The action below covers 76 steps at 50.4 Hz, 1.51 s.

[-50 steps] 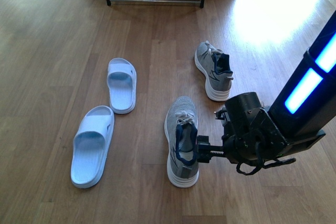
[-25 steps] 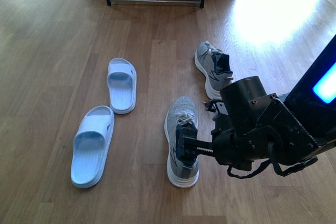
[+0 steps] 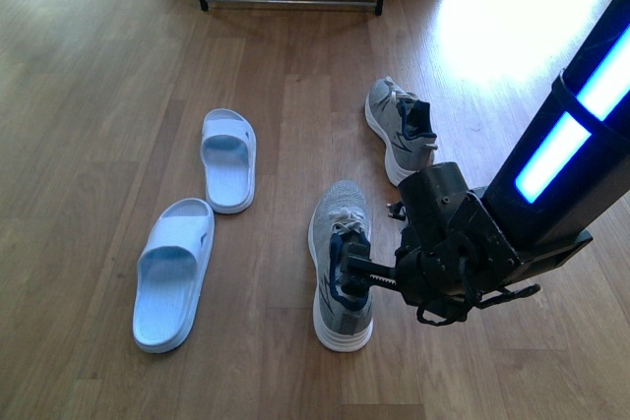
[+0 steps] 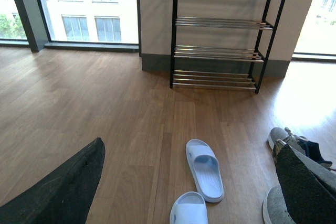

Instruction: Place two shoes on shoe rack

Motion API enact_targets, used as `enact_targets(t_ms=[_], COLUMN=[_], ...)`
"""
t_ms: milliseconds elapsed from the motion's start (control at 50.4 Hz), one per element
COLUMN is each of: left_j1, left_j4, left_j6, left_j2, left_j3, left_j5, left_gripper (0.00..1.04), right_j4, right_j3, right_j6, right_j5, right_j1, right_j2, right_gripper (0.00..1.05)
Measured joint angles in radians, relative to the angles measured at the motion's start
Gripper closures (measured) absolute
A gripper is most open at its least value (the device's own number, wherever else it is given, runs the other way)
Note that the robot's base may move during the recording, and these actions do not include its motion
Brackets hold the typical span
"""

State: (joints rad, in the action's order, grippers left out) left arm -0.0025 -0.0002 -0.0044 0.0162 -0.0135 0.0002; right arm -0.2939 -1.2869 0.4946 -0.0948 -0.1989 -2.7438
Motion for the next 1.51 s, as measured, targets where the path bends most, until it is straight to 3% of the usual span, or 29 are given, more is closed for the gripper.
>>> enact_targets(t_ms=[456, 675, 1012, 1350, 1508], left_j1=[0.0, 0.0, 0.0, 0.0, 0.0], left_j4=[0.0, 0.0, 0.0, 0.0, 0.0], left_j6=[0.0, 0.0, 0.0, 0.0, 0.0], left_j2=[0.0, 0.0, 0.0, 0.0, 0.0], left_j3=[0.0, 0.0, 0.0, 0.0, 0.0], left_j5=[0.0, 0.0, 0.0, 0.0, 0.0], left_gripper=[0.09, 0.09, 0.09, 0.09, 0.09], right_j4=[-0.003, -0.036, -0.149, -0.276, -0.304], right_j3=[-0.081, -0.08, 0.003, 0.192, 0.339], right_j6=[-0.071, -0.081, -0.1, -0.111, -0.162], right_j5=[-0.044, -0.049, -0.097, -0.121, -0.131], right_j1=[0.001, 0.001, 0.008, 0.019, 0.075], right_j2=[-0.089, -0.093, -0.071, -0.002, 0.173], right_gripper=[0.12, 0.43, 1.03, 1.04, 1.04])
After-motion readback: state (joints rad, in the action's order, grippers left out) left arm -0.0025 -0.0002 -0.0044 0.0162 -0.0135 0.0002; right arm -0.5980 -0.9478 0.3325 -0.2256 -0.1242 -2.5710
